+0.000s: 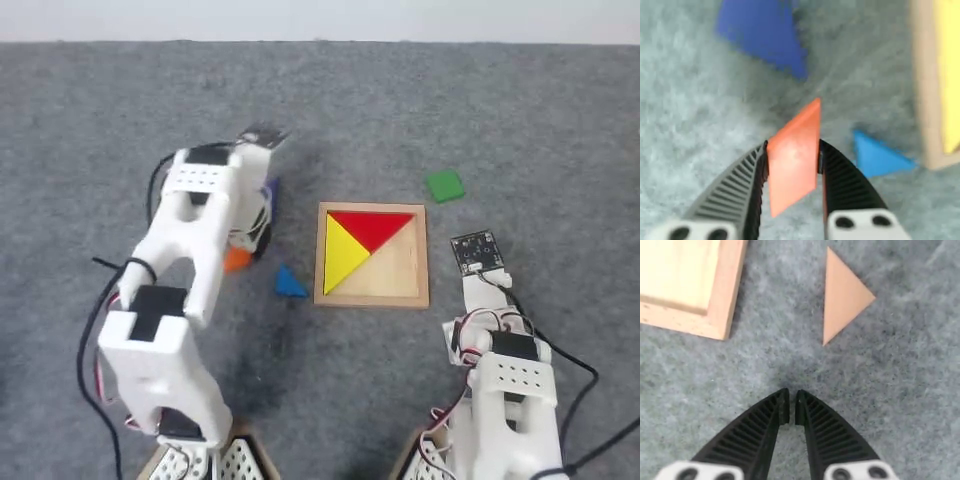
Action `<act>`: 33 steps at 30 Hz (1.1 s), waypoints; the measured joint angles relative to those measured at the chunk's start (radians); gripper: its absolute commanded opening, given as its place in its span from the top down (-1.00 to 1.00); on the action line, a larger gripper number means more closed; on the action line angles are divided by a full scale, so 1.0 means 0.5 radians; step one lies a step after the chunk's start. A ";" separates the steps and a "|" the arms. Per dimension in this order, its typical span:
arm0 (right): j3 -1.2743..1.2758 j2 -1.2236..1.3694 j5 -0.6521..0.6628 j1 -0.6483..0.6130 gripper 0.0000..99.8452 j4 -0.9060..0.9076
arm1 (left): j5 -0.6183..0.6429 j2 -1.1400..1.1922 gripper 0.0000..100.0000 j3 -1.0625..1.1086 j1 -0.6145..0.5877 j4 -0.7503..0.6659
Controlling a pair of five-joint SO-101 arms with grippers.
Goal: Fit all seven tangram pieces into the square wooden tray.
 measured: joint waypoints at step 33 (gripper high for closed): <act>0.000 0.000 0.000 0.000 0.92 0.000 | 0.368 0.310 0.64 -0.402 -0.028 0.061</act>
